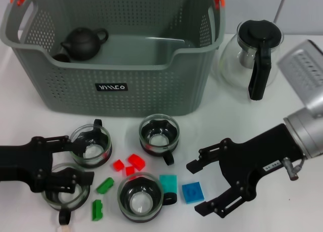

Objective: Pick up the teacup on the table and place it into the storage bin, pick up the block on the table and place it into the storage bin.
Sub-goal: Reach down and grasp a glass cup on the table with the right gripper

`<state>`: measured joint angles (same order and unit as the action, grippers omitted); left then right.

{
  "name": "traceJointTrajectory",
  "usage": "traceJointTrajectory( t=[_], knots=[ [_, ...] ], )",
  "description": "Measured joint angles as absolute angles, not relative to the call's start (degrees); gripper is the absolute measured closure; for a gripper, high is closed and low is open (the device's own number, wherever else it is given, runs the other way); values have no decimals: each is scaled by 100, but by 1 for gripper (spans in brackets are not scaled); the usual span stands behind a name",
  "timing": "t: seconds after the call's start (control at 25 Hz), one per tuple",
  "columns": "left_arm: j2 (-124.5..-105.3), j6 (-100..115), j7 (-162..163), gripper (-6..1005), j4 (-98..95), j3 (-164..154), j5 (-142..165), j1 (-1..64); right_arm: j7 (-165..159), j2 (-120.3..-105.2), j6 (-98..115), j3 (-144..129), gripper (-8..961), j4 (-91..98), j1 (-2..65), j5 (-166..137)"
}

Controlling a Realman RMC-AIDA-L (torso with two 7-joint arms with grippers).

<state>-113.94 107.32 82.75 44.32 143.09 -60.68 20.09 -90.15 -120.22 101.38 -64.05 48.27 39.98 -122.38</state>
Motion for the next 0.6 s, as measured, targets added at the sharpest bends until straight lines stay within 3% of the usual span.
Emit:
traceJointTrajectory(
  t=[0.6],
  knots=[
    [-11404,10687,8284,95,4420,14493,-6064,1925,-10133,-12141,10020,-8517,38,6279,4974,-13096]
  ],
)
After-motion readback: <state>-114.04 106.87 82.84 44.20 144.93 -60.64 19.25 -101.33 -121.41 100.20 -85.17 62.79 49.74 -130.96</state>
